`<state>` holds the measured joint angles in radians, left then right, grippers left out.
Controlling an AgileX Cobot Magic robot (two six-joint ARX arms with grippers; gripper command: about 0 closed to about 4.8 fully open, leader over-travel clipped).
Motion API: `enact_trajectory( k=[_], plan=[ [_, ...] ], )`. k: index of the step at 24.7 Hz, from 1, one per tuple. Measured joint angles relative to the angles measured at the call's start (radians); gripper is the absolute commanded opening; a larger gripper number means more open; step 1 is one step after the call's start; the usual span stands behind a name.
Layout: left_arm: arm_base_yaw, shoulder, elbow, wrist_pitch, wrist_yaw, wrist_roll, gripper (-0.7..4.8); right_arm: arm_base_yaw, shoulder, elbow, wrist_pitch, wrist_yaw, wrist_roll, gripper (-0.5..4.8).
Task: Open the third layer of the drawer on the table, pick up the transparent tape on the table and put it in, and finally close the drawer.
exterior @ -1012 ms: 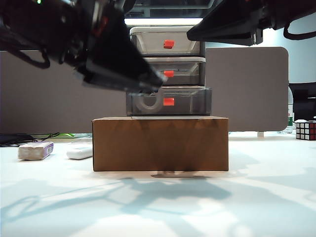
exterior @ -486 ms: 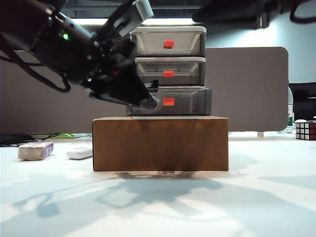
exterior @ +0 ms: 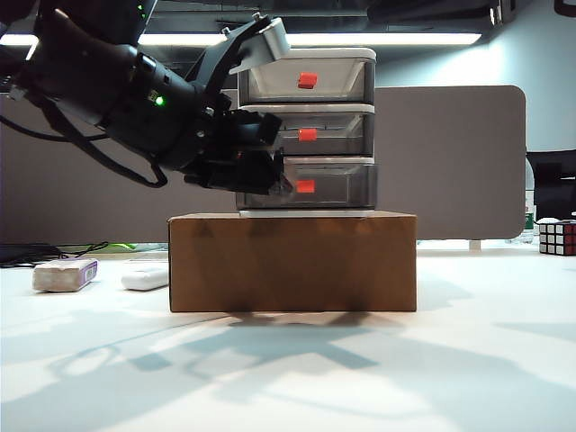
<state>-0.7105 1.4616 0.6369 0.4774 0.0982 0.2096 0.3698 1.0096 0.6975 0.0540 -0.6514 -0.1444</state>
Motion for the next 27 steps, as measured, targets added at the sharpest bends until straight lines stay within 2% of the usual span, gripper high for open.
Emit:
enact_trajectory(
  k=[3, 6, 8, 11, 15, 19, 21, 24, 27],
  plan=[
    [0.000, 0.001, 0.000, 0.016, -0.013, 0.011, -0.06, 0.000, 0.000, 0.000, -0.023, 0.005, -0.008, -0.02],
    [0.001, -0.055, -0.008, -0.063, 0.035, 0.011, -0.06, 0.000, -0.012, -0.001, -0.039, 0.014, -0.008, -0.02],
    [-0.014, -0.131, -0.027, -0.118, 0.055, 0.012, -0.06, 0.000, -0.046, -0.001, -0.076, 0.050, -0.009, -0.02],
    [-0.025, -0.362, -0.095, -0.230, 0.060, 0.016, -0.06, 0.000, -0.156, -0.002, -0.189, 0.165, -0.030, -0.02],
    [-0.026, -0.663, -0.190, -0.362, -0.017, -0.003, -0.06, 0.000, -0.284, -0.012, -0.301, 0.277, -0.038, -0.03],
    [-0.025, -1.070, -0.389, -0.396, -0.169, -0.131, -0.06, 0.000, -0.520, -0.177, -0.340, 0.443, 0.080, -0.02],
    [-0.025, -1.209, -0.461, -0.399, -0.198, -0.163, -0.06, 0.001, -0.620, -0.265, -0.348, 0.495, 0.122, -0.02],
    [-0.025, -1.398, -0.553, -0.412, -0.245, -0.201, -0.06, 0.001, -0.768, -0.369, -0.352, 0.587, 0.163, -0.02],
    [-0.025, -1.458, -0.584, -0.444, -0.277, -0.207, -0.06, 0.001, -0.882, -0.445, -0.344, 0.652, 0.168, -0.02]
  ],
)
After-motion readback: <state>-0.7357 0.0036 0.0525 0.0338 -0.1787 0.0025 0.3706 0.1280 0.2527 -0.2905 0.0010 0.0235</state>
